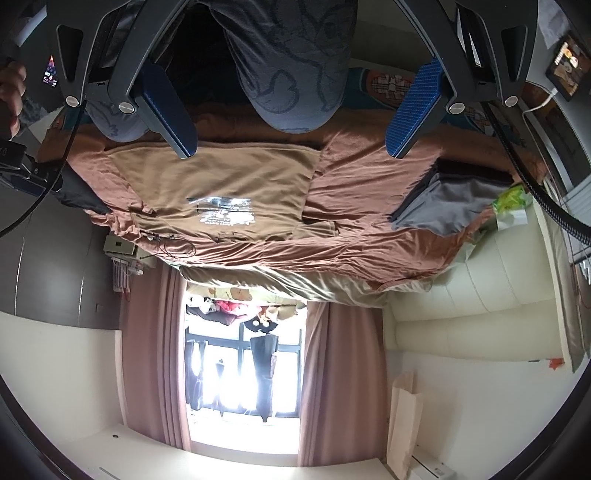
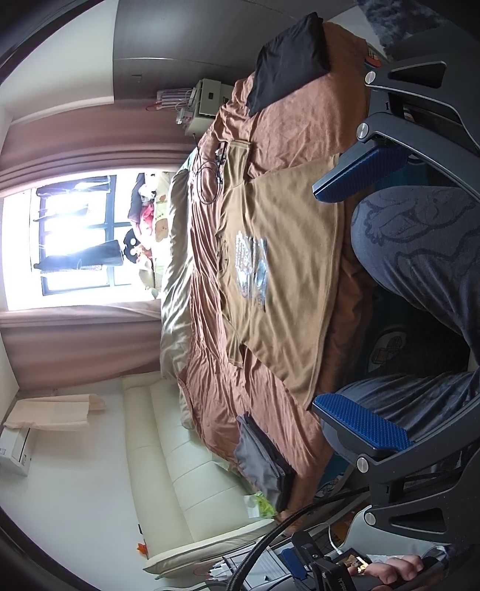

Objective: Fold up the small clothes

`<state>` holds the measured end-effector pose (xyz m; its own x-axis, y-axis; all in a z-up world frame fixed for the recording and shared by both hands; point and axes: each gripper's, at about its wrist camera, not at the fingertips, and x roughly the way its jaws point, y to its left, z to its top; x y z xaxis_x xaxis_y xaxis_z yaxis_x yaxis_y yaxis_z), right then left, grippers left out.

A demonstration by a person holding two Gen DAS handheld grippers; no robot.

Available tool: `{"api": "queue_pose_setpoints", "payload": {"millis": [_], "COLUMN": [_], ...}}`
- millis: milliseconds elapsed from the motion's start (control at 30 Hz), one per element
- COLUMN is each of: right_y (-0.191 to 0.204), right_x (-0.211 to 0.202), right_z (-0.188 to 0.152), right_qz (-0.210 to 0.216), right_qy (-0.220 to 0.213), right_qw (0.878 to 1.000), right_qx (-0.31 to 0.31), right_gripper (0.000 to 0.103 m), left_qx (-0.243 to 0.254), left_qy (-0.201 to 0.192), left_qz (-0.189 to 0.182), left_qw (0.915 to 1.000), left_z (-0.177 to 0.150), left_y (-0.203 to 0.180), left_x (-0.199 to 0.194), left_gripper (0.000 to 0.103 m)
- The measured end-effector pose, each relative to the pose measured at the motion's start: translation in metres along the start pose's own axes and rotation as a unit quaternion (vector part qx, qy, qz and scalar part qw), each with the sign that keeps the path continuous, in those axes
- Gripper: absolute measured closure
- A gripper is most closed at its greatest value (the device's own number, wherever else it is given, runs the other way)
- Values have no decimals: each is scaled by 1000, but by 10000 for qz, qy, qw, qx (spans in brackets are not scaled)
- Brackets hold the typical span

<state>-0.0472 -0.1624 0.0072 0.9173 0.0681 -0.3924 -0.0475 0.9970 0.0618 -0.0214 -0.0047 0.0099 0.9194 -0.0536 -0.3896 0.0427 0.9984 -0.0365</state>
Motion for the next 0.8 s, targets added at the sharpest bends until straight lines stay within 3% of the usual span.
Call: {"api": "queue_pose_setpoints", "payload": {"millis": [800], "right_y": [0], "right_x": [-12], "right_z": [-3], "right_qz": [-7], "right_qy": [-76], "right_qw": [10000], "right_qx": [36], "right_gripper": [0], "left_qx": [-26], "left_qy": [-155], "left_qz": [-27], "left_qw": [9999], "left_z": [-2], "left_y": [2], "left_x": [-16], "left_gripper": [1]}}
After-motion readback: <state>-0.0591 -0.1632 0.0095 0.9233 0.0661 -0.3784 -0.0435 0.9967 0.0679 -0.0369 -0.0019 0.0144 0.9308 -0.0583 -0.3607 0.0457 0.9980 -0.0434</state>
